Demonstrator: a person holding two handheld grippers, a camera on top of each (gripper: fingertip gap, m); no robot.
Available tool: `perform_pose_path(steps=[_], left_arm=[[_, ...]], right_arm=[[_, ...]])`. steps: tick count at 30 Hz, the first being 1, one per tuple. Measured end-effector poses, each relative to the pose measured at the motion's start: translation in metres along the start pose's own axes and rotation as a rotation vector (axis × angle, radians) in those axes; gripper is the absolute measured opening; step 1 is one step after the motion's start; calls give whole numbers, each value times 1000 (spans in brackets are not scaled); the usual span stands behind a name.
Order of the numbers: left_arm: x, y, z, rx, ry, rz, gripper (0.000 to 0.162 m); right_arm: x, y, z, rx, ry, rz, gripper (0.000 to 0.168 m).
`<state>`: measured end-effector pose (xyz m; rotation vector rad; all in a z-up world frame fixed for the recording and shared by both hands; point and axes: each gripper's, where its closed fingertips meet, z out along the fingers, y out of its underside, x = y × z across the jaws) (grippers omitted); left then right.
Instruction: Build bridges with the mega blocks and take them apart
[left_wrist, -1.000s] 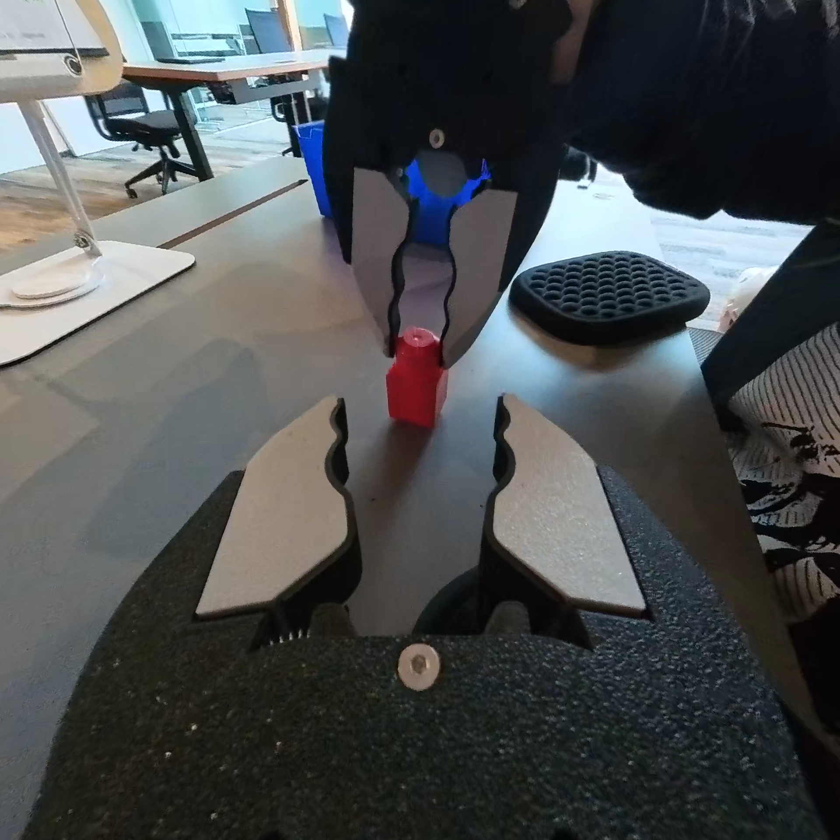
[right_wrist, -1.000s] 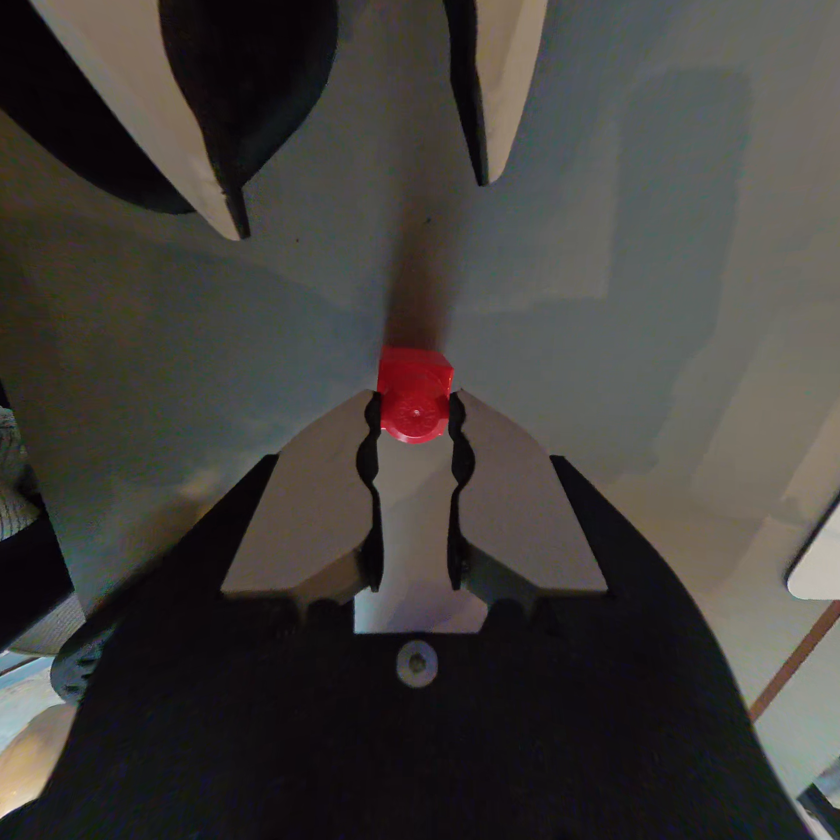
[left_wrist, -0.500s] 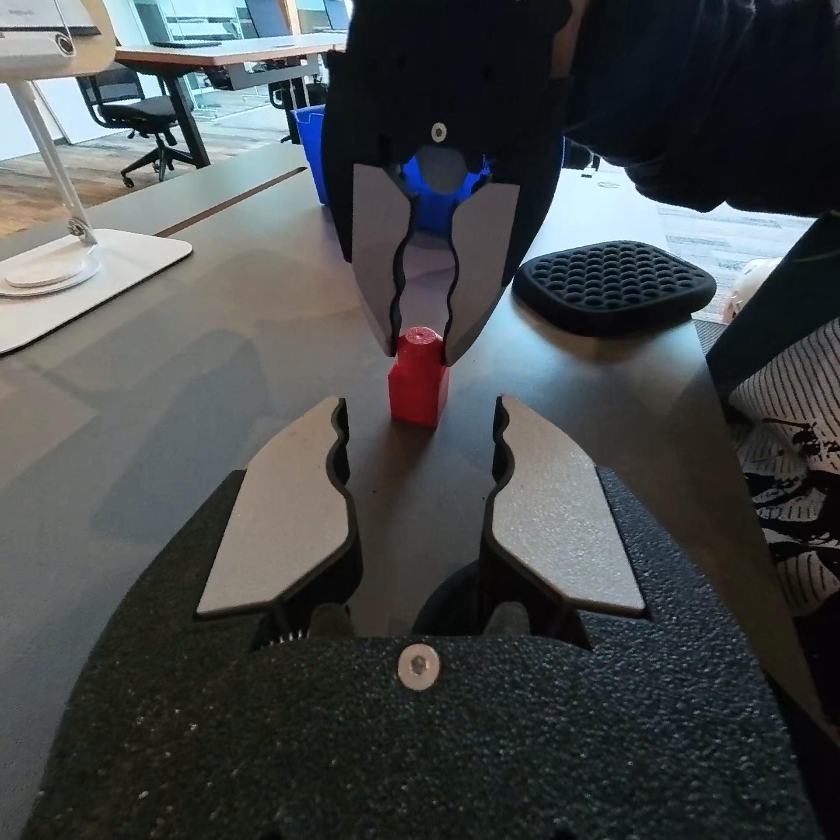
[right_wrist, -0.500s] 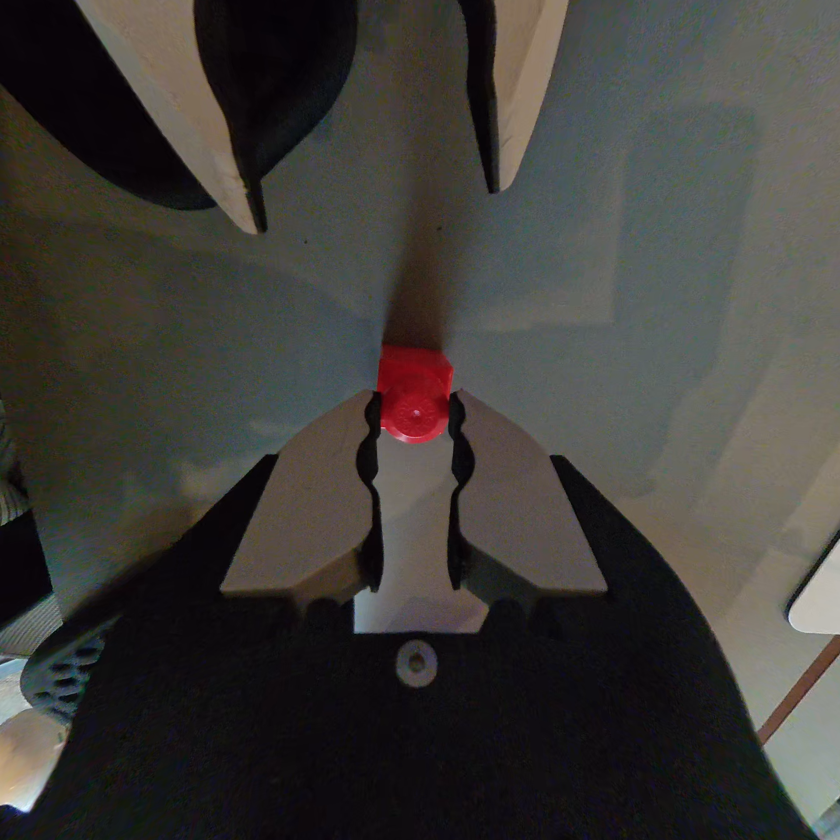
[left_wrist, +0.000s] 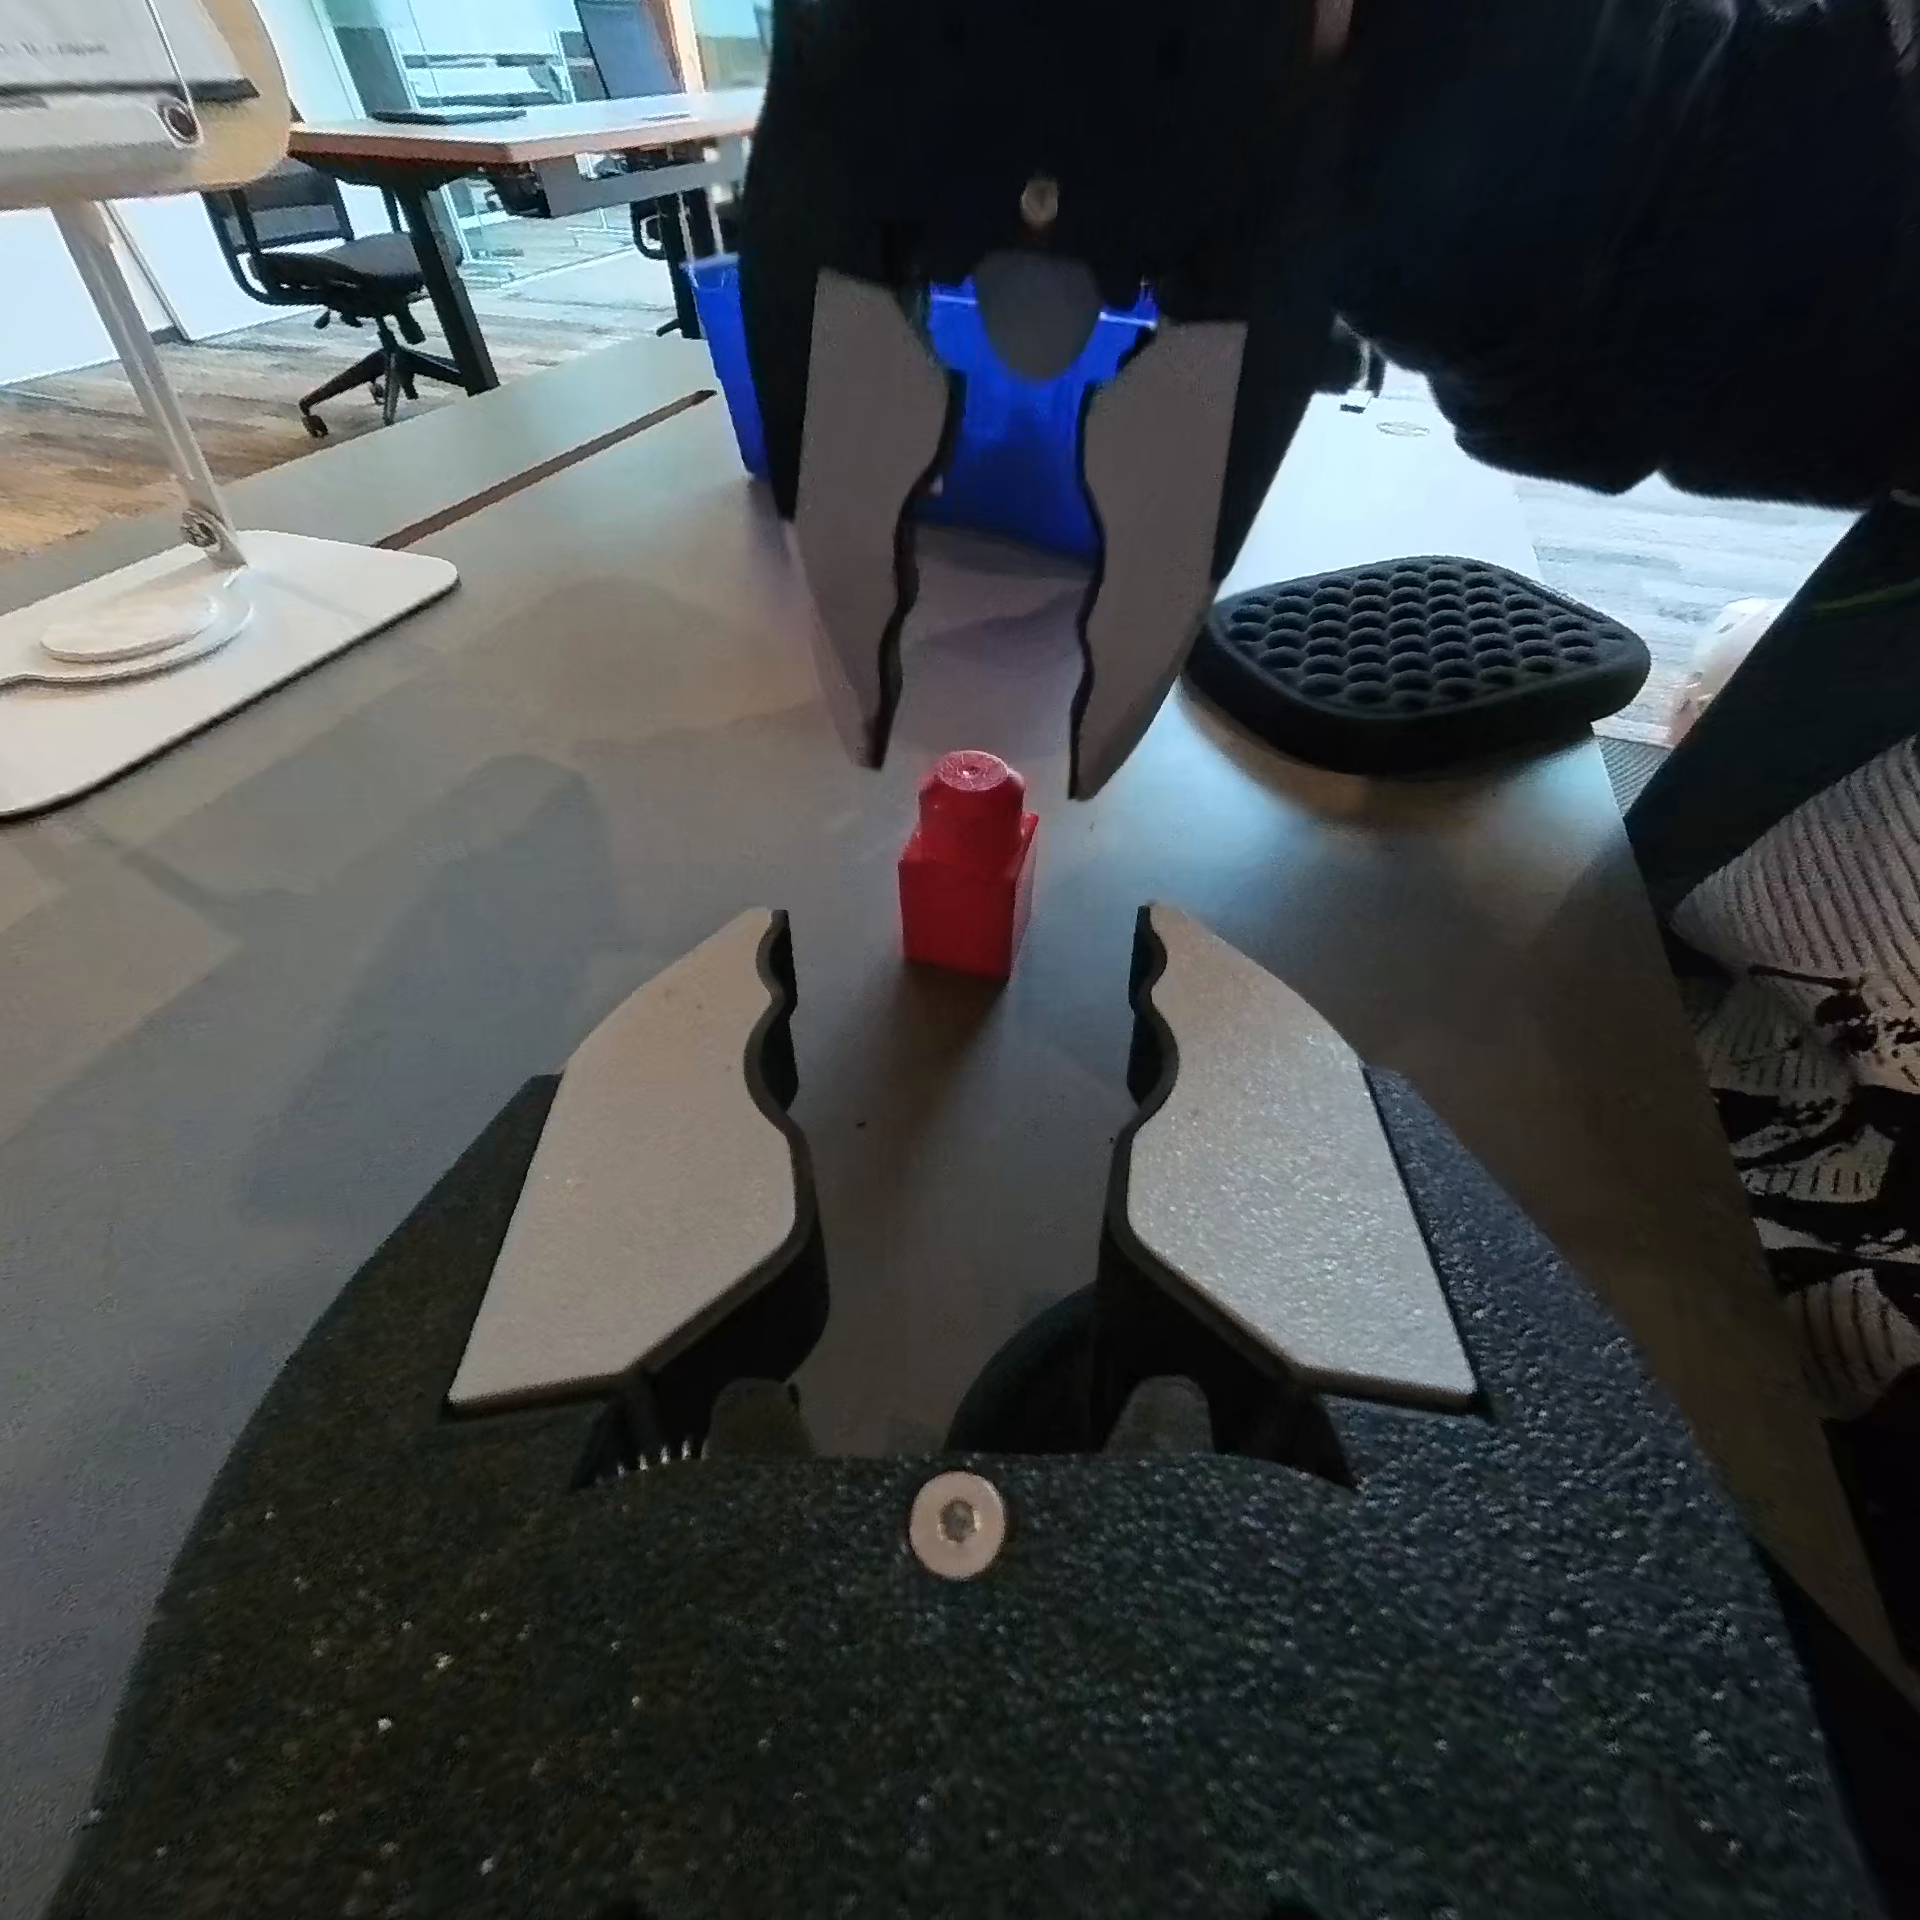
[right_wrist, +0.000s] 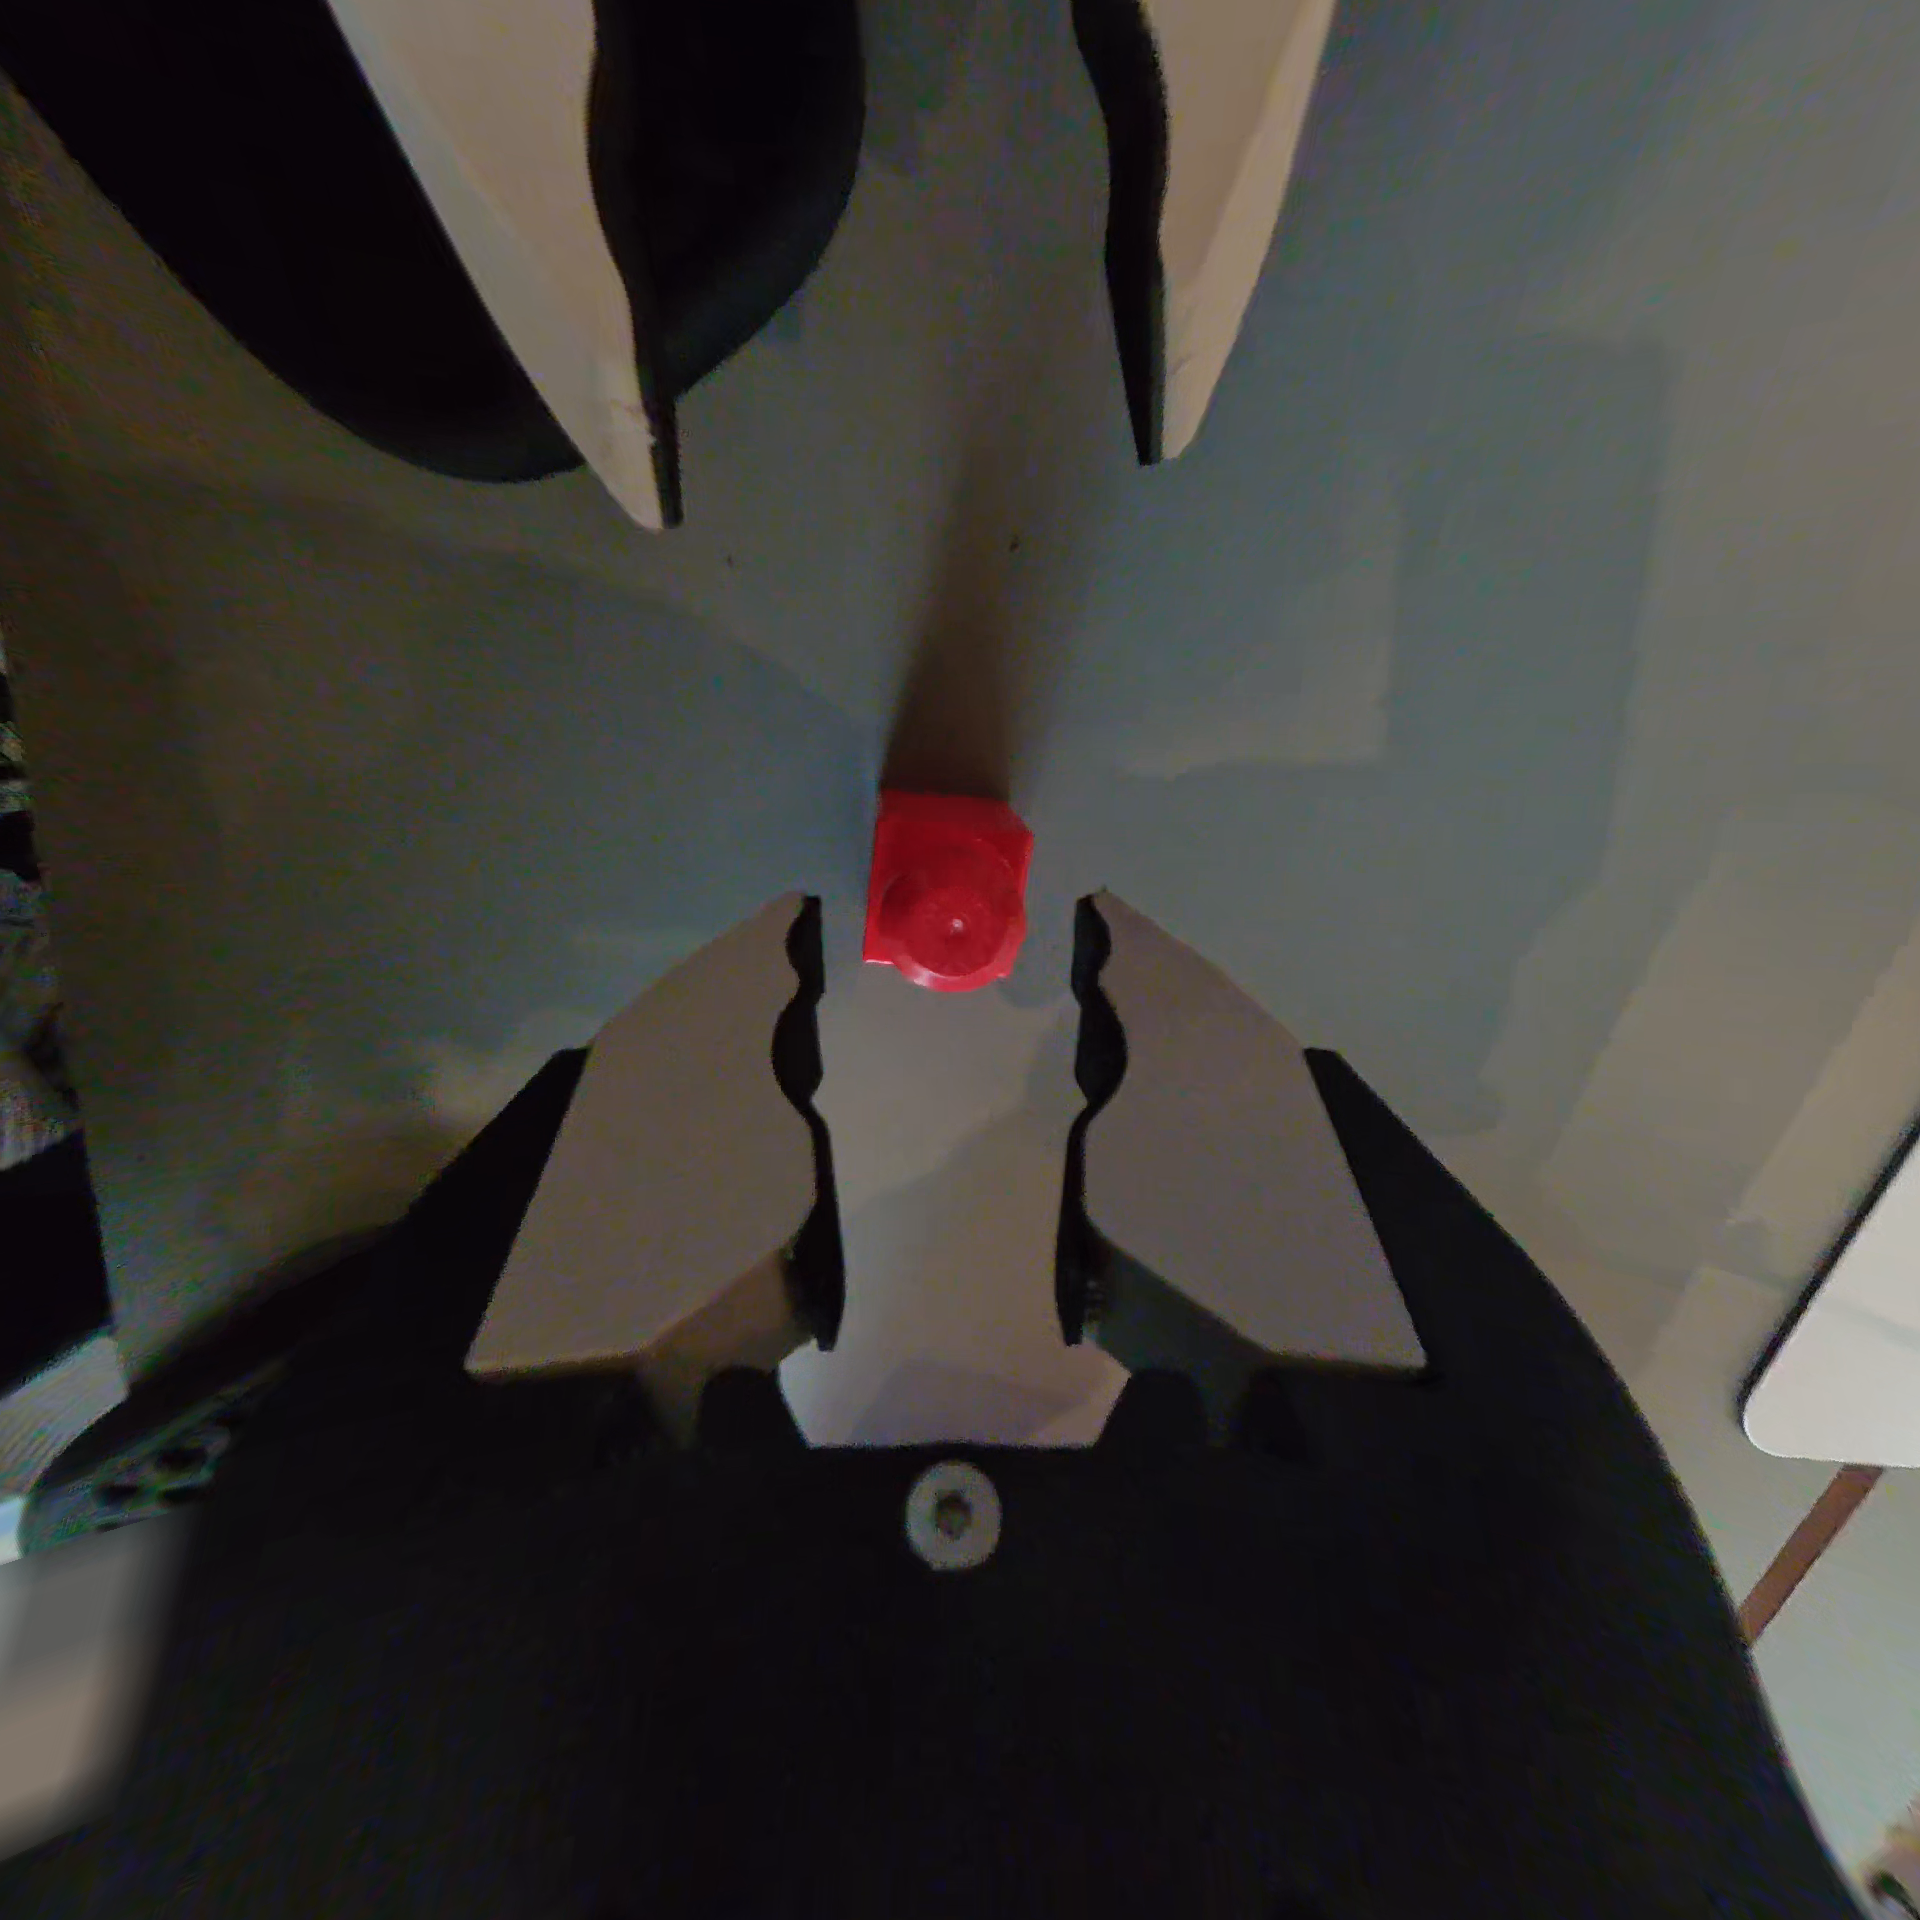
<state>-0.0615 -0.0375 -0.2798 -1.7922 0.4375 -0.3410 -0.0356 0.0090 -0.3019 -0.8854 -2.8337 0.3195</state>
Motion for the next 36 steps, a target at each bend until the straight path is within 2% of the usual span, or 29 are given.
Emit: perform_pose_path(steps=[4, 9, 12, 16, 19, 21, 26, 30, 36], left_arm=[[6, -9, -8, -5, 27, -62, 64], [-2, -40, -40, 17, -44, -36, 61], [-25, -67, -81, 16, -174, 40, 57], [-87, -88, -156, -55, -433, 102, 52], [-154, -70, -209, -293, -613, 183, 54], [-194, -46, -237, -510, -666, 251, 54], [-262, 21, -273, -949, -626, 317, 58], [-299, 64, -281, -1102, -554, 255, 57], [-341, 100, -300, -1342, -511, 241, 55]], right_arm=[[-3, -9, -33, 152, 42, 47, 49], [-3, 6, -67, 280, 158, 139, 51], [-6, 20, -77, 347, 211, 205, 51], [-4, 41, -83, 400, 274, 293, 51], [-4, 47, -86, 446, 289, 331, 51], [-4, 51, -88, 460, 300, 348, 50], [-1, 55, -88, 481, 309, 364, 50], [4, 59, -88, 498, 313, 374, 50], [11, 65, -89, 547, 311, 389, 50]])
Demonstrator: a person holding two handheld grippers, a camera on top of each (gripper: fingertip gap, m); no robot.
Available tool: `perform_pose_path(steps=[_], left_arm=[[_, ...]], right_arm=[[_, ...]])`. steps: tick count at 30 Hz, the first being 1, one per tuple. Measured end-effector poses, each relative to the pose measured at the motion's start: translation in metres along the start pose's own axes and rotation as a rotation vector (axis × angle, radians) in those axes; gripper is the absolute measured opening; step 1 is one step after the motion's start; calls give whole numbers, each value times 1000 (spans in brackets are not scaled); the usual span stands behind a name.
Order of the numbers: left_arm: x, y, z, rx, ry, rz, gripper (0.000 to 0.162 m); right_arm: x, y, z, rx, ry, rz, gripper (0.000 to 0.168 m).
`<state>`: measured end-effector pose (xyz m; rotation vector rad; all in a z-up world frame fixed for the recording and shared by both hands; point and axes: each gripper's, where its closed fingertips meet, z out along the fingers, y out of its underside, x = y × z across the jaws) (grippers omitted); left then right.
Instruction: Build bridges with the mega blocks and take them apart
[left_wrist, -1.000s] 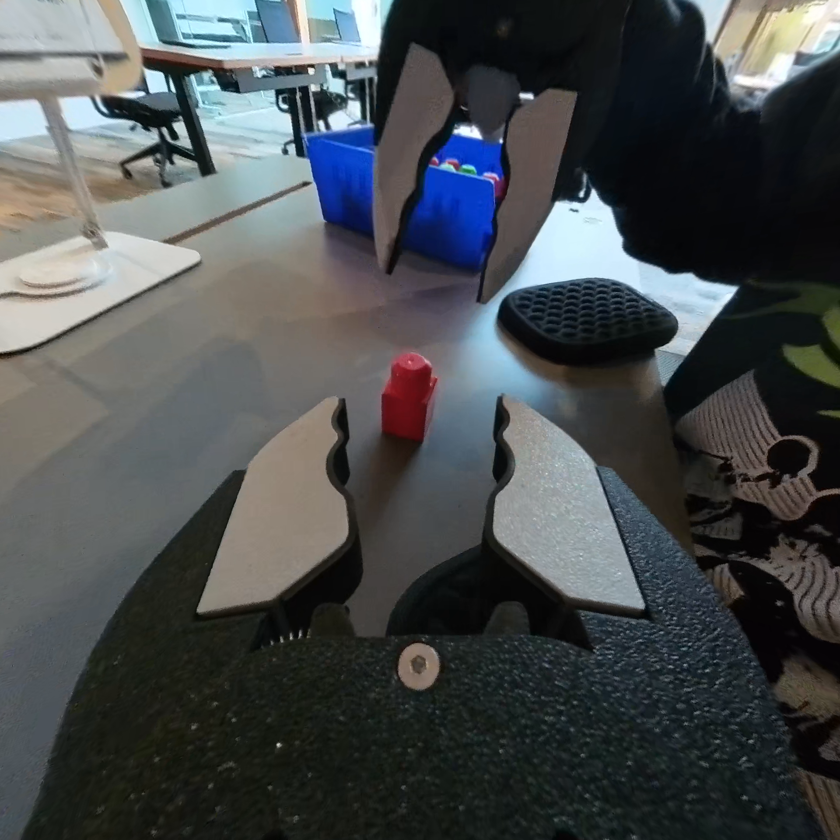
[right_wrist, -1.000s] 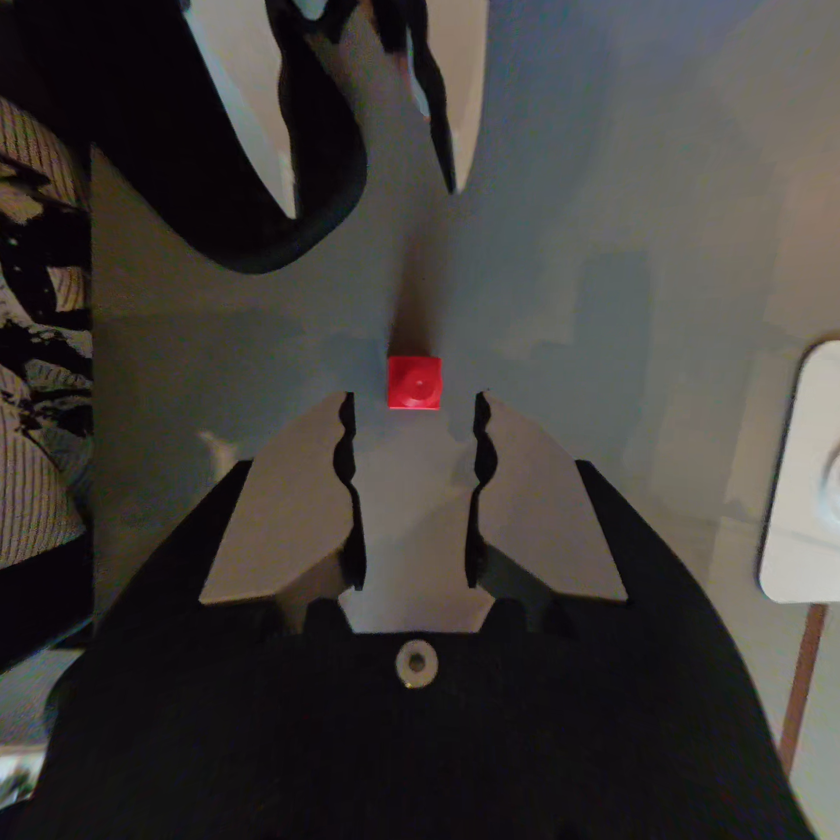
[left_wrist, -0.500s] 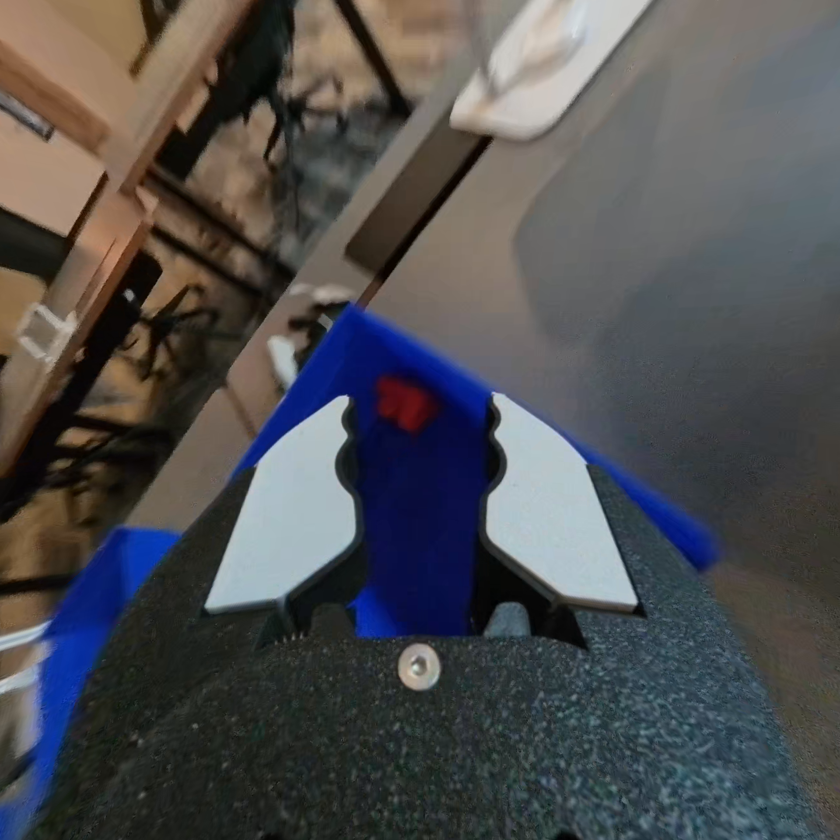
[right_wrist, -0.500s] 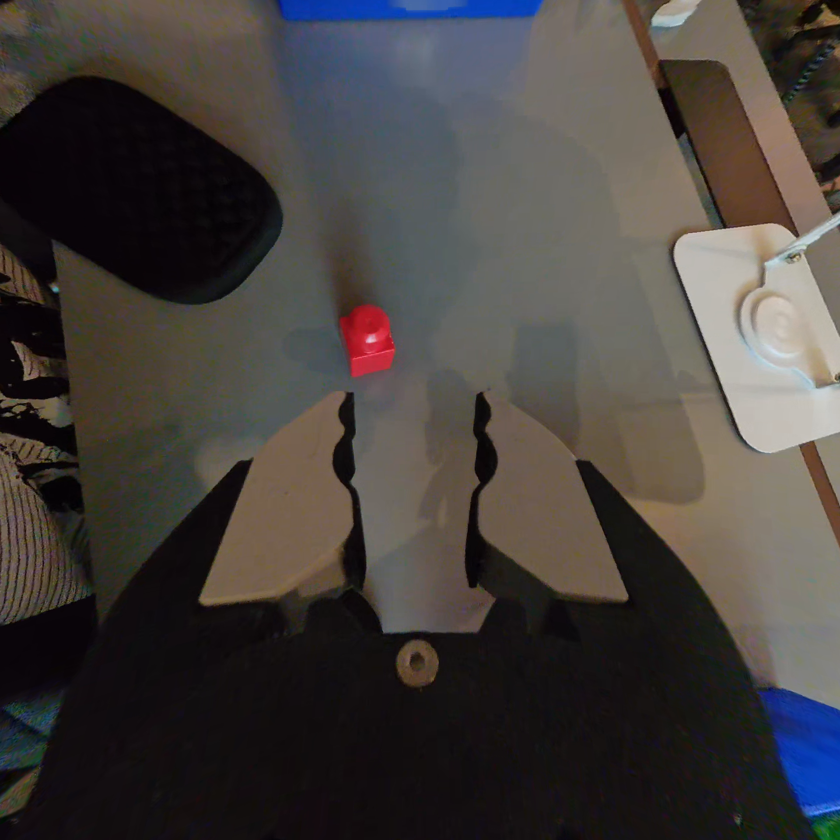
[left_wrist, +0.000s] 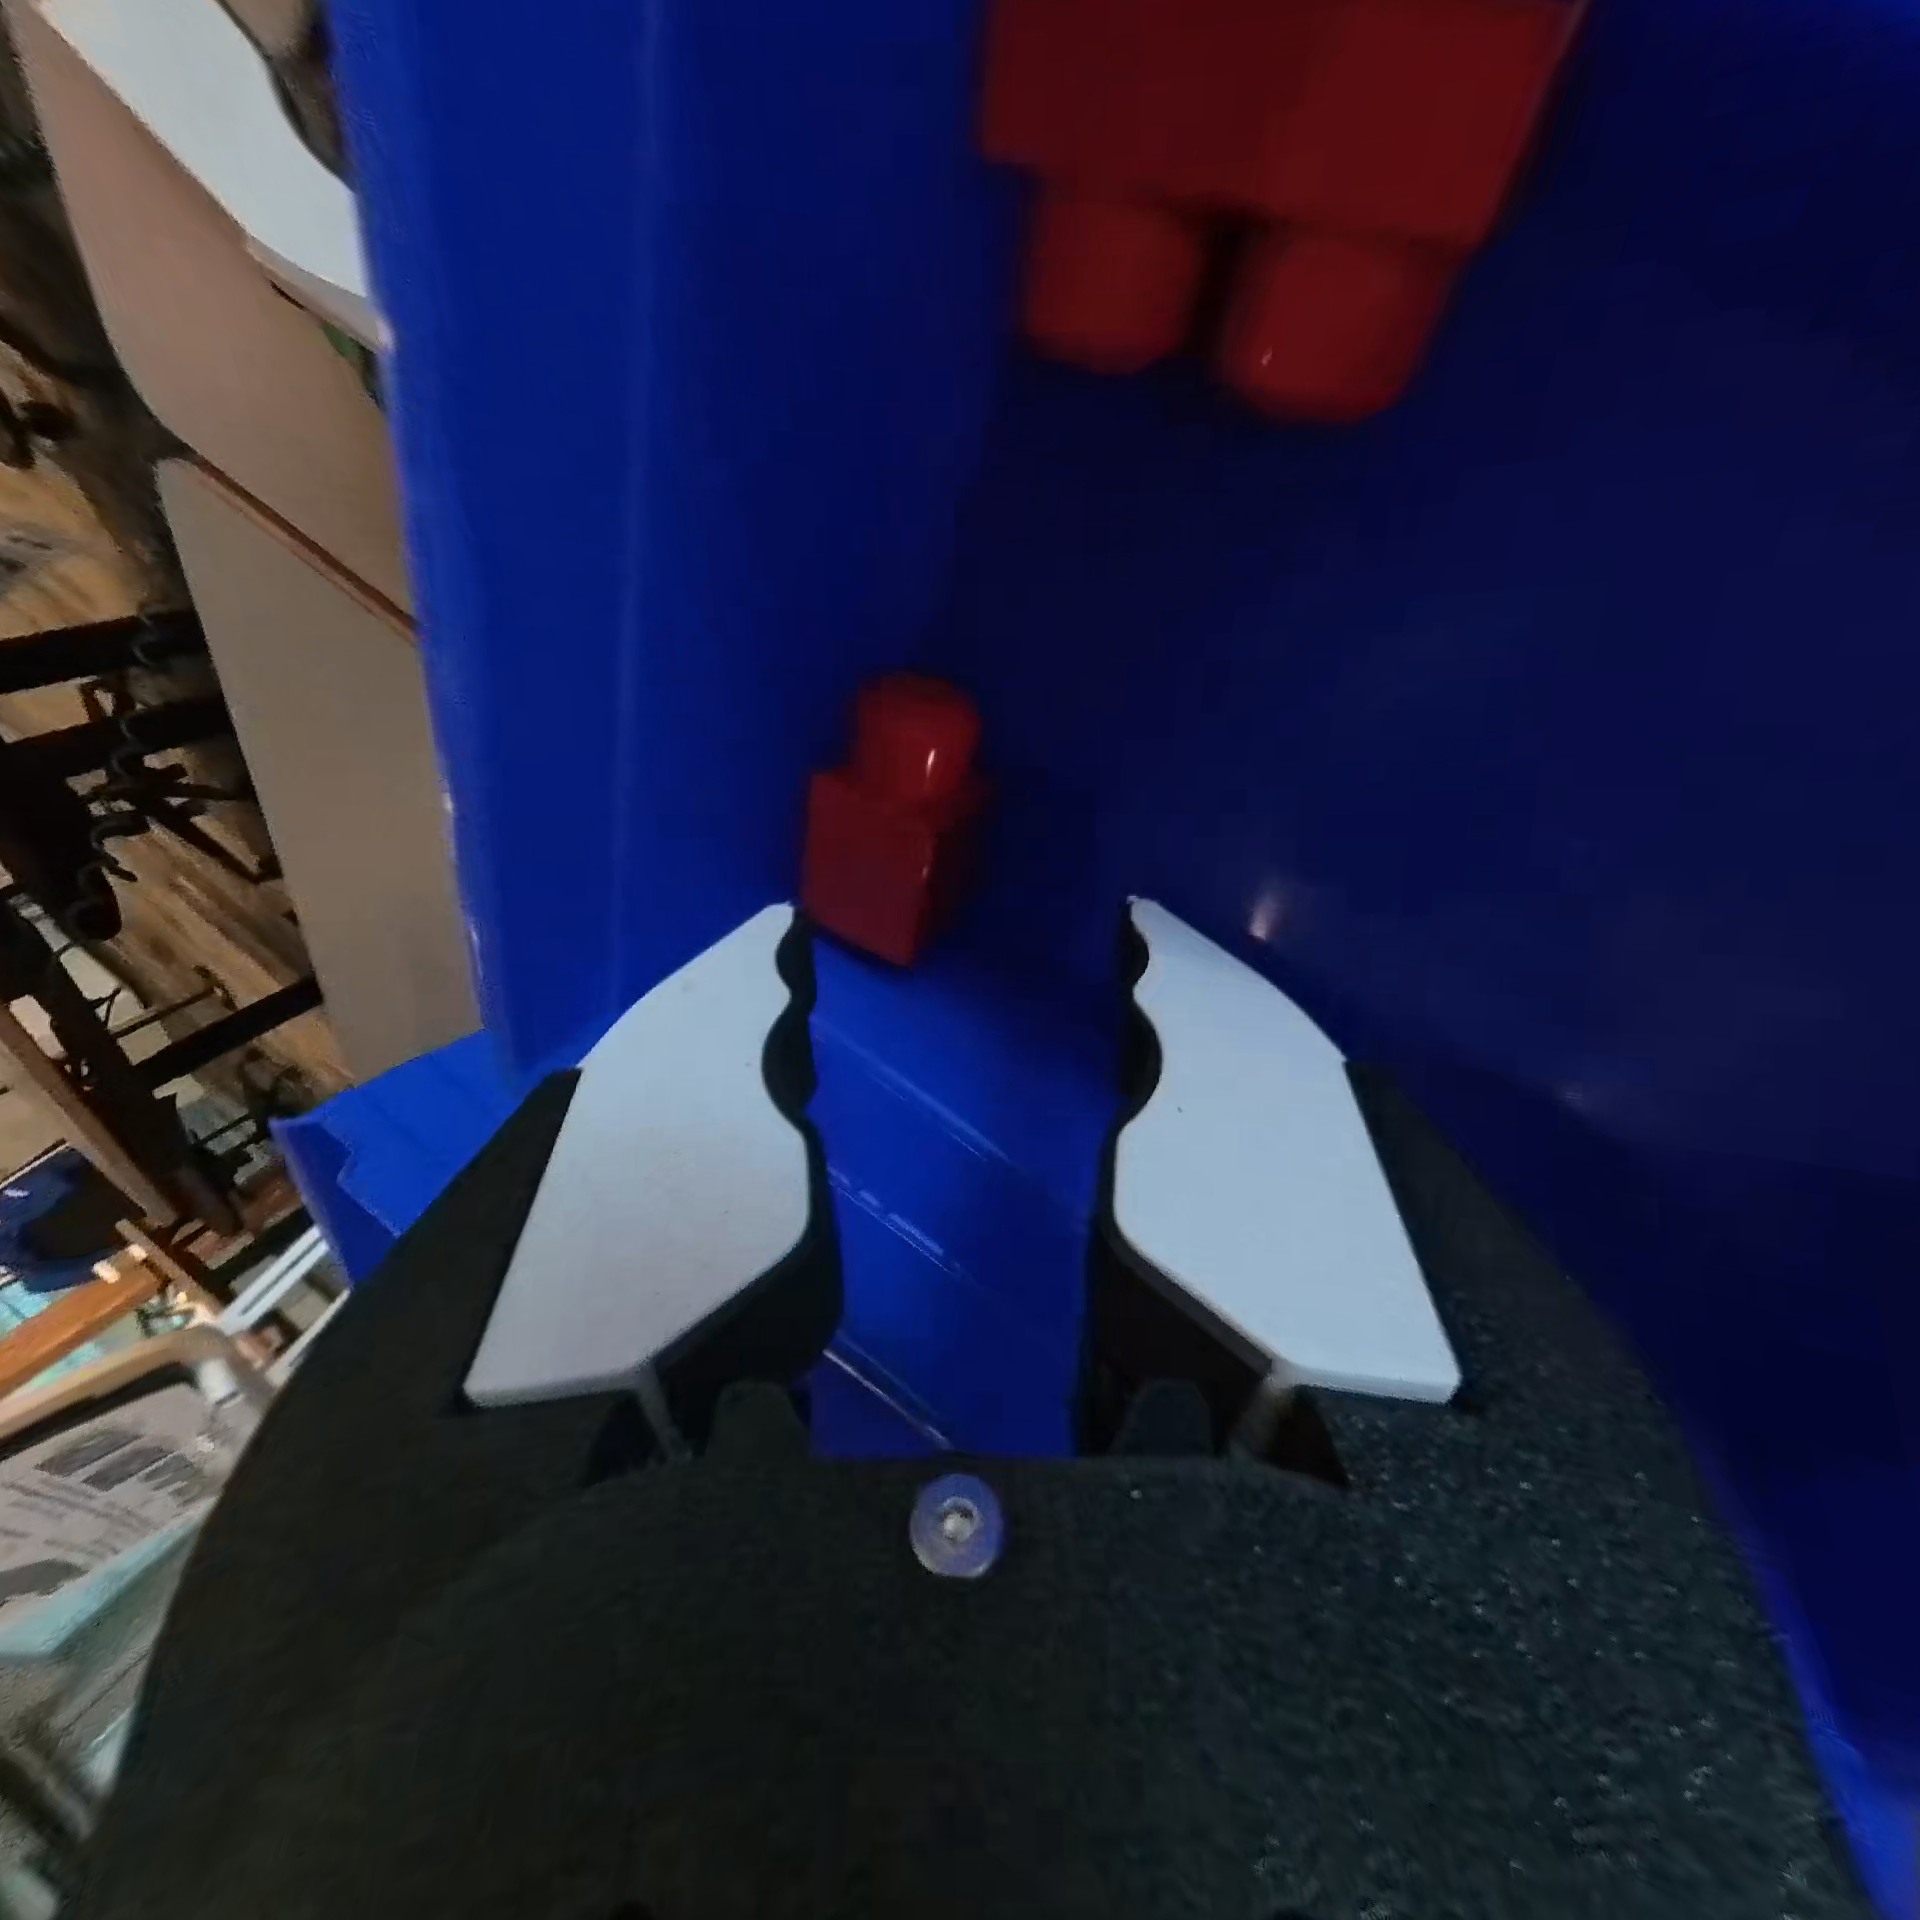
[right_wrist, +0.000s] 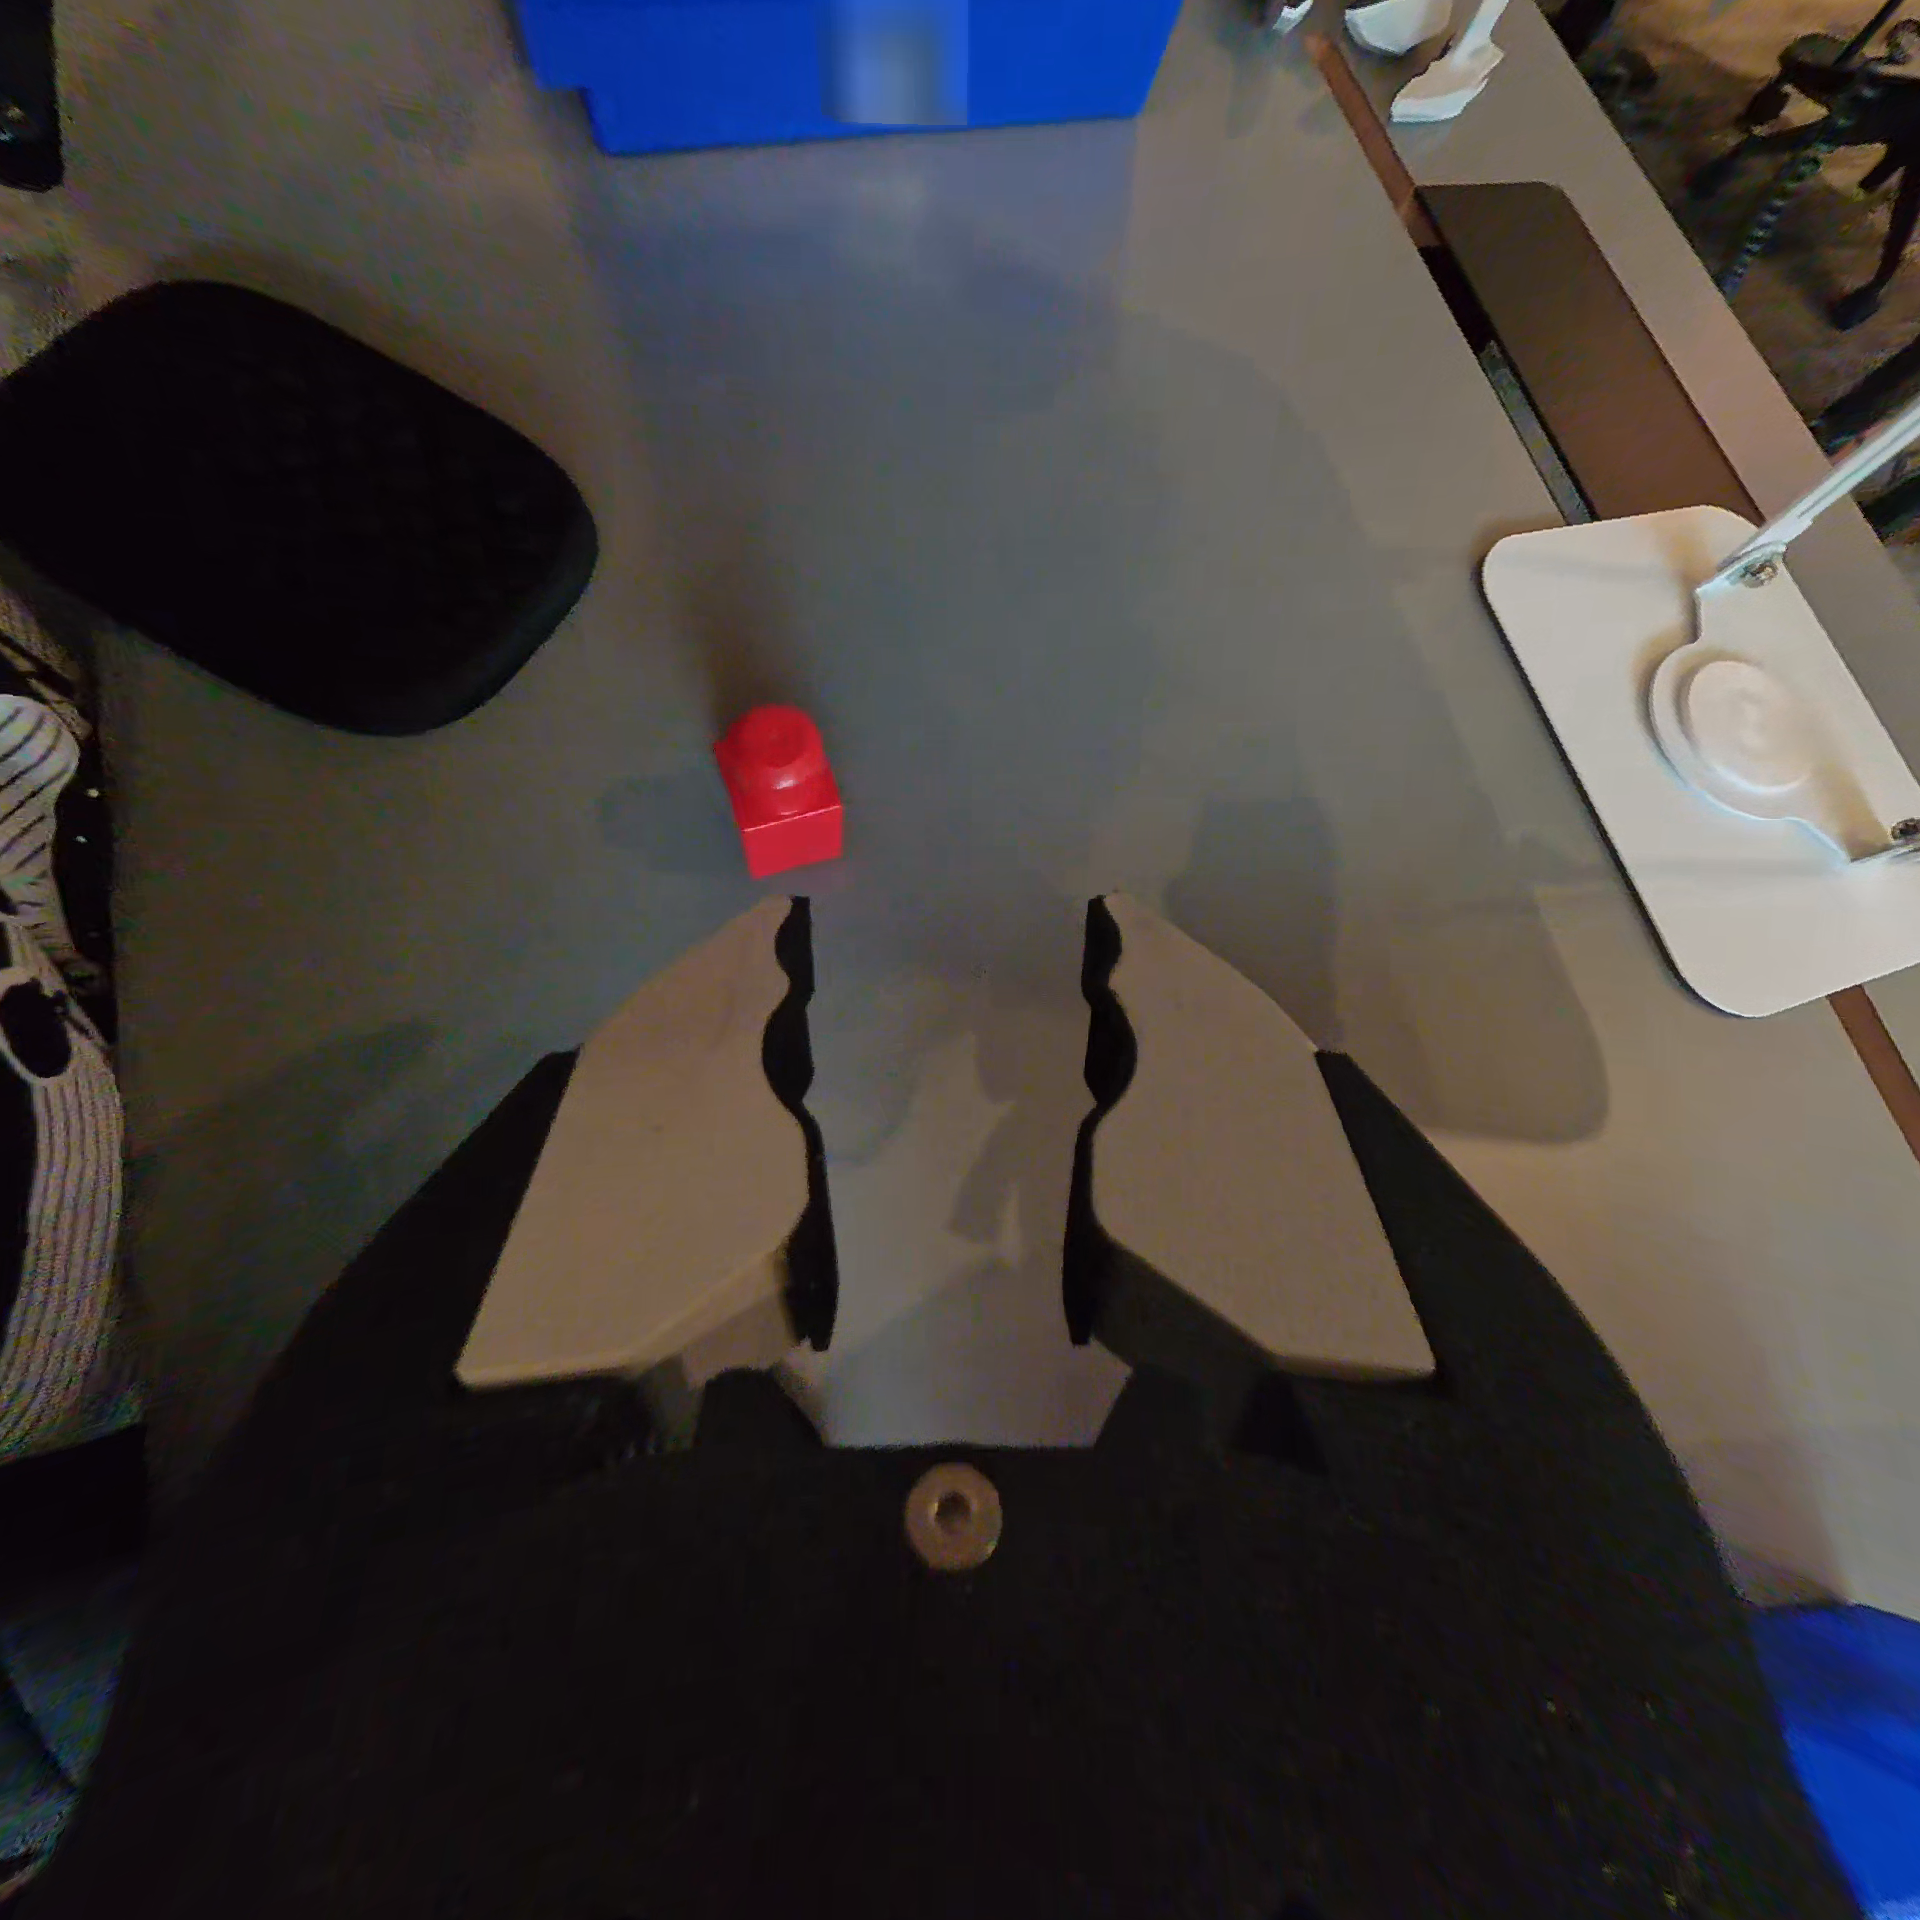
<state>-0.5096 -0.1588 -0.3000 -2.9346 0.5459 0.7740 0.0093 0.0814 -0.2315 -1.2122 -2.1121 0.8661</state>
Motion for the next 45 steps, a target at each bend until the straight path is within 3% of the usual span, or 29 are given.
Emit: perform_pose_path(steps=[17, 20, 27, 34, 35, 36, 40, 45], left_arm=[[-6, 8, 40, -103, 159, -33, 54], [3, 5, 30, -69, 231, -63, 39], [19, 15, 25, -113, 275, -62, 60], [20, 16, 38, -151, 235, -36, 56], [19, 16, 38, -154, 220, -23, 48], [18, 15, 37, -149, 208, -6, 40], [20, 15, 27, -118, 186, -1, 39], [17, -5, -19, 95, 111, -80, 39]], right_arm=[[13, 6, -3, 25, 38, 26, 49], [16, 7, -4, 23, 47, 34, 49], [15, 4, -6, 32, 52, 23, 49], [12, 2, -4, 30, 40, 12, 49], [11, 2, -3, 29, 37, 9, 49], [10, 1, -3, 31, 34, 6, 49], [7, -2, 0, 33, 25, -5, 49], [-3, -7, 3, 44, -6, -27, 48]])
